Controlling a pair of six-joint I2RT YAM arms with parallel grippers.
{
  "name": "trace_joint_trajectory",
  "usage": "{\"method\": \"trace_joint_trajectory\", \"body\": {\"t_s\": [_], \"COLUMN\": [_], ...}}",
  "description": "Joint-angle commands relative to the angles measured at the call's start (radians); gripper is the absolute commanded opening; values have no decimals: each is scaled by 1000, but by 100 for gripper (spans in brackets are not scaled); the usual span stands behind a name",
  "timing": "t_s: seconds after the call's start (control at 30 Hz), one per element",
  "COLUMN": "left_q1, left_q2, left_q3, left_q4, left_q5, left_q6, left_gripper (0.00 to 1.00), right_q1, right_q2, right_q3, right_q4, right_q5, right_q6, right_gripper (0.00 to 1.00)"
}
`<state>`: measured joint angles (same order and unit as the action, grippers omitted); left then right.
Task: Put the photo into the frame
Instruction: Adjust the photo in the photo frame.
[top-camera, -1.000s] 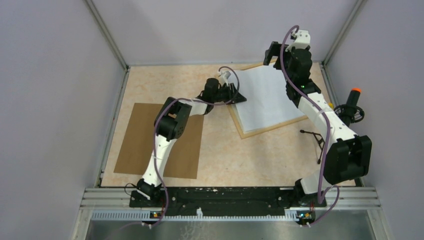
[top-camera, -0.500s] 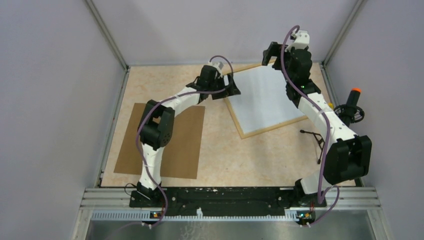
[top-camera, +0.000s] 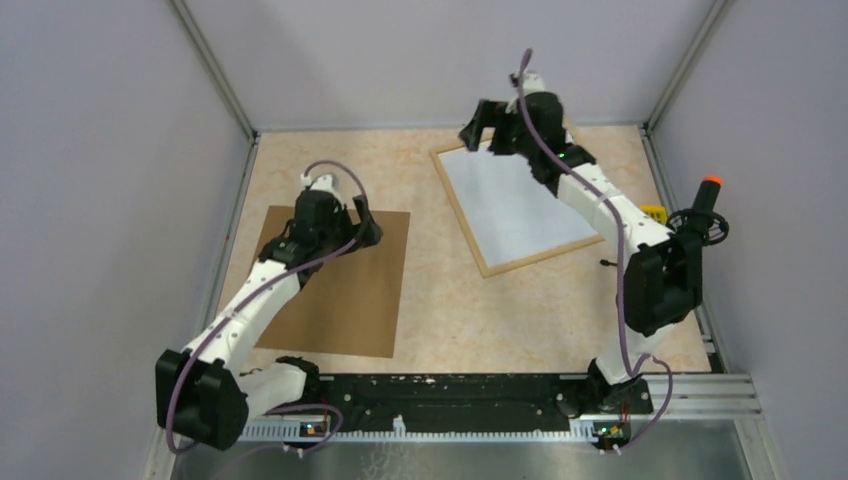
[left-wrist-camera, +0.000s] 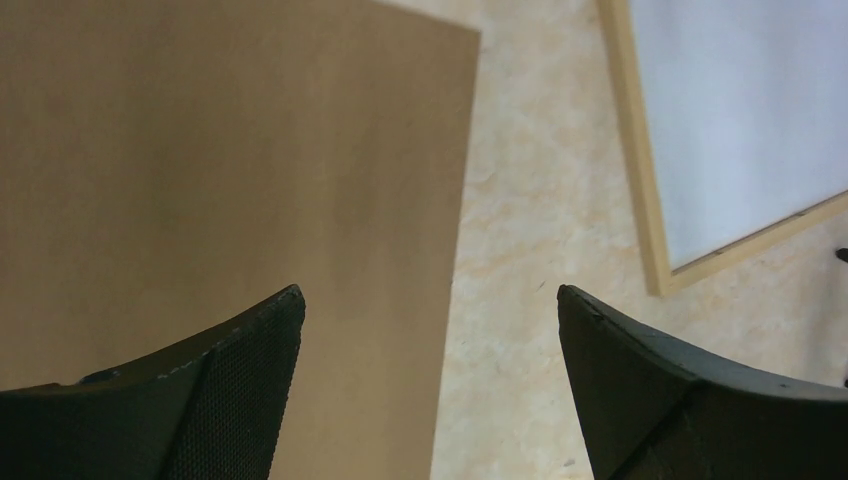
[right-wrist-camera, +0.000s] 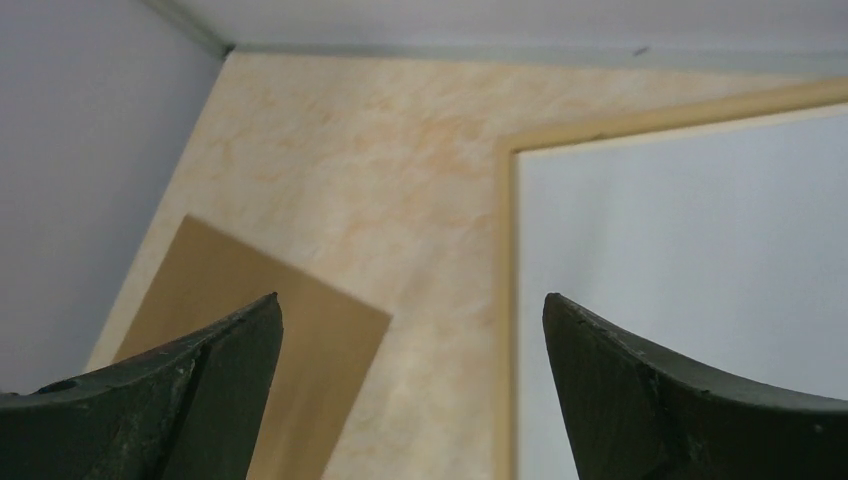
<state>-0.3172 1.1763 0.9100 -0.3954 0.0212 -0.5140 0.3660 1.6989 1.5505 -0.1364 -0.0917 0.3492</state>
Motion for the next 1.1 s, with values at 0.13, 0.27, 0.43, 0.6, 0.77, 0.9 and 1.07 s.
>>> {"method": "trace_joint_trajectory", "body": {"t_s": [0.13, 0.27, 0.43, 0.6, 0.77, 0.9, 1.07], "left_q1": [36, 37, 38, 46, 43, 73, 298], "left_q2": [-128, -95, -47, 50, 182, 167, 155], "left_q3": [-325, -371, -384, -451, -394, -212, -49], "left_q4": [133, 173, 221, 324, 361, 183, 30], "left_q5": [48, 104, 107, 197, 336, 276, 218], "left_q6": [-190, -221, -236, -310, -308, -186, -76], "left_gripper": [99, 99, 99, 99, 99, 98, 98], "right_q1": [259, 280, 354, 369, 372, 390, 418], "right_q2": [110, 161, 155, 98, 44, -32, -85], "right_q3": [-138, -225, -307, -431, -526, -629, -745], "right_q4": [164, 284, 236, 259, 271, 238, 343], "right_q5": [-228, -318, -270, -260, -342, -334, -310], "right_q6": [318, 450, 410, 419, 429, 449, 548], "right_gripper": [98, 90, 89, 89, 89, 88, 88]}}
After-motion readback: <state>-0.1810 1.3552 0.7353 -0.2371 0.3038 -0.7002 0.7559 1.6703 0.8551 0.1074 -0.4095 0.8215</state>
